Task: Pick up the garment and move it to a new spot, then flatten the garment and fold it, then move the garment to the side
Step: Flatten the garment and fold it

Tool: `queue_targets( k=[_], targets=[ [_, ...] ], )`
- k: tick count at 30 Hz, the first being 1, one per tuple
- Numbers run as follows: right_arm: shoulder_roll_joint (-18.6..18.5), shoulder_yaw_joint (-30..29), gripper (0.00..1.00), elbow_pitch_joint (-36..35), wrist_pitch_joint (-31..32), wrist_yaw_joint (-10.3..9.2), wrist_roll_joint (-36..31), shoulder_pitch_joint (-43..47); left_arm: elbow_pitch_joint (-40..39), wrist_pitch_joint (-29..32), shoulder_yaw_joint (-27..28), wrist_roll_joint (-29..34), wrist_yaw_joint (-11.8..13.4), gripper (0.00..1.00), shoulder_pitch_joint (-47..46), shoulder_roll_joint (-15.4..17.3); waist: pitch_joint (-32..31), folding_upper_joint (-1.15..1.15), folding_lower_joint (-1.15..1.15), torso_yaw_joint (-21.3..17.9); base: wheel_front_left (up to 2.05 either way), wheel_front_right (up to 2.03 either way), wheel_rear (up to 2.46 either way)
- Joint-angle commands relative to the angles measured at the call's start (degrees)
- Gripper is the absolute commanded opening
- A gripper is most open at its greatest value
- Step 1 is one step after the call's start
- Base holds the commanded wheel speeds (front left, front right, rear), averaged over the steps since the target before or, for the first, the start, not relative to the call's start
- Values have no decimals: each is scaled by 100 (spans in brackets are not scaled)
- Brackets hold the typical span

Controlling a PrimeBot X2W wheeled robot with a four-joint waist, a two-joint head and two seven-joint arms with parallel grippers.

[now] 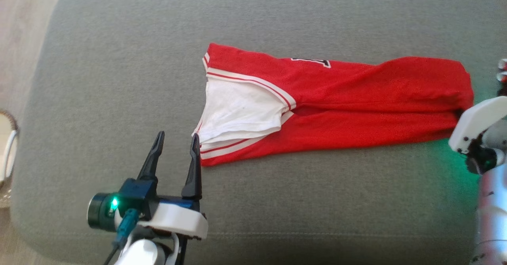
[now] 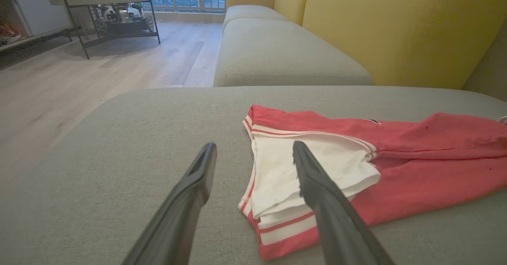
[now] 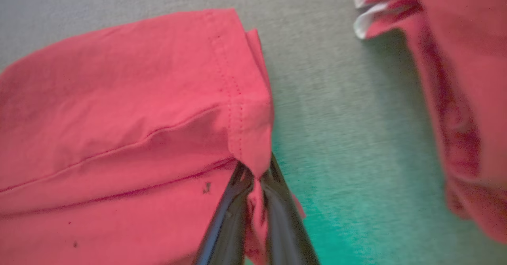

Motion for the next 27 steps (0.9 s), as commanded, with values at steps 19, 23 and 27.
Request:
queue_targets(
  k=[19, 23, 27],
  targets=[
    [-472, 1322, 0, -2465, 39, -3, 80, -185, -116, -70, 331, 221, -229, 100, -67, -12, -105, 0, 0, -640, 0, 0, 0],
    [-247, 1921, 0, -3099, 383, -3, 373, 32, -74, -70, 317, 203, -250, 100, -33, -44, -166, 0, 0, -472, 0, 0, 0],
    [-75, 2516, 0, -3651, 664, -3, 626, 292, -49, -70, 297, 194, -273, 100, 0, -80, -216, 0, 0, -225, 0, 0, 0]
  ],
)
